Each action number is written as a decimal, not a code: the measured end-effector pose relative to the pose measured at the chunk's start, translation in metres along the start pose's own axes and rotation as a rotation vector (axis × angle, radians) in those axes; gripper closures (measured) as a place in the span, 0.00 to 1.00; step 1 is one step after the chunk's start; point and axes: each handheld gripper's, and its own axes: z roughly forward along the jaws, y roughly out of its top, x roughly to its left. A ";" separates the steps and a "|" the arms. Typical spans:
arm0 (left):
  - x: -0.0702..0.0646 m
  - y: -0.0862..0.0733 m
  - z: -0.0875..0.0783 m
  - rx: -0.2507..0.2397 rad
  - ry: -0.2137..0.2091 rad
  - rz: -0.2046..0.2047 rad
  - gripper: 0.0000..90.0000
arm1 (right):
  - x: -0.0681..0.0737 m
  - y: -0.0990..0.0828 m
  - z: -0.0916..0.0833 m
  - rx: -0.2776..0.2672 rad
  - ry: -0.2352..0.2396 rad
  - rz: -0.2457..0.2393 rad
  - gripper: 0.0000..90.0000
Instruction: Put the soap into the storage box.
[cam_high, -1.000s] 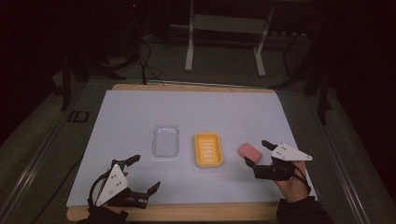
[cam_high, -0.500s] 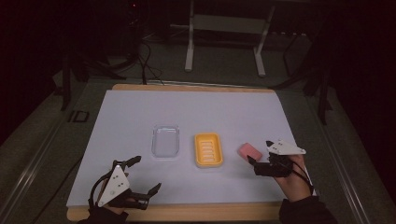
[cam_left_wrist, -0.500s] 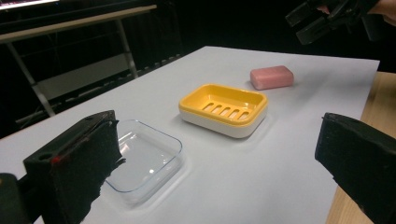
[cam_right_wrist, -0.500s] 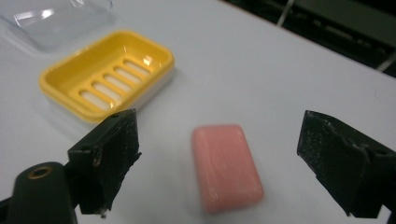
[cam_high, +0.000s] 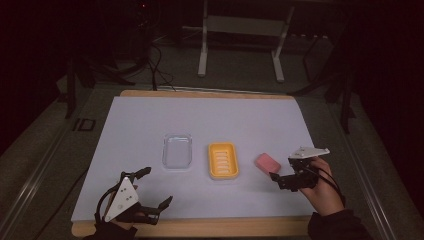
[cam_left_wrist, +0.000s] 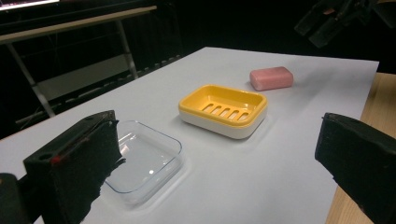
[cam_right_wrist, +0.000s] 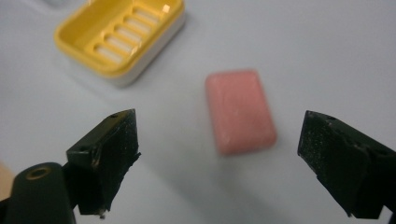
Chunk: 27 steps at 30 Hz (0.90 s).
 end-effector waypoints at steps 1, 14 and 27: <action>0.000 0.000 0.000 -0.001 -0.001 -0.002 0.01 | -0.001 0.000 0.001 0.017 0.007 0.003 0.14; 0.000 0.000 0.000 -0.001 0.000 -0.001 0.01 | -0.011 0.000 0.005 0.188 0.082 0.078 0.15; -0.001 0.000 -0.001 -0.002 -0.001 0.000 0.01 | -0.016 0.002 0.014 0.443 0.162 0.072 0.16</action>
